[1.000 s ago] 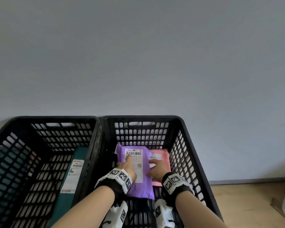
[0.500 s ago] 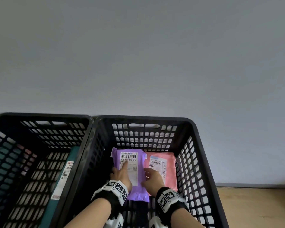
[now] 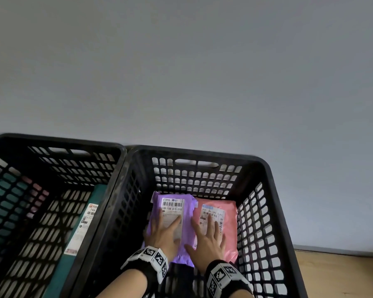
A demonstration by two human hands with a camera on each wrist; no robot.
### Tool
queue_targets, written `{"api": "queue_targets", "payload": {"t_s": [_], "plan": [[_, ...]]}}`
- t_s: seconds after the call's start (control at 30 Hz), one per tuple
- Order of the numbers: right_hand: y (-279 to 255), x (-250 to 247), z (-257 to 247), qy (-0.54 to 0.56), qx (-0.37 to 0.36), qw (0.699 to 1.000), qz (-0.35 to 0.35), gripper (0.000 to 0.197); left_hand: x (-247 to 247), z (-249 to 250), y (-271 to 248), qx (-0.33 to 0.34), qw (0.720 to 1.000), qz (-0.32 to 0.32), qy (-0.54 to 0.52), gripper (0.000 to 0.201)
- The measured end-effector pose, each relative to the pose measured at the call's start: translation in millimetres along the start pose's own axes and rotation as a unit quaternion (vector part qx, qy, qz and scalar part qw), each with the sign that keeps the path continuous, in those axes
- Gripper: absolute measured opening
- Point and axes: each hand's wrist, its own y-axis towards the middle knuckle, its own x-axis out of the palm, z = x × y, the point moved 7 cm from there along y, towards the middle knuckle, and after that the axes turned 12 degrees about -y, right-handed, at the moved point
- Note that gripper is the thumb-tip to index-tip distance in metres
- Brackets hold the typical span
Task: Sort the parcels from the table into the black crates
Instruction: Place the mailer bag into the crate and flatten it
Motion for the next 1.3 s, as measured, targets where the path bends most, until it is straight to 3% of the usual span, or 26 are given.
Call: {"api": "queue_targets", "payload": {"t_s": [0.2,0.47,0.67,0.9,1.3], "plan": [[9,18,6,-0.018,0.001,0.999,-0.037,0.080,18,-1,-2,0.027,0.996,-0.074,0.030,0.065],[9,20,6,-0.006,-0.009,0.998,-0.067,0.085,22,-6,8,-0.006,0.993,-0.090,0.073,0.063],[8,9,3,0.004,-0.003,0.997,-0.072,0.082,16,-3,6,-0.005,0.993,-0.114,0.028,0.066],[-5,-28,-4,0.034,-0.011,0.999,-0.019,0.073,-24,27,-14,0.018,0.998,-0.058,-0.023,0.069],[-31,-126,-56,0.075,-0.126,0.987,0.067,0.065,-152,83,-86,0.063,0.982,0.097,-0.148,0.057]]}}
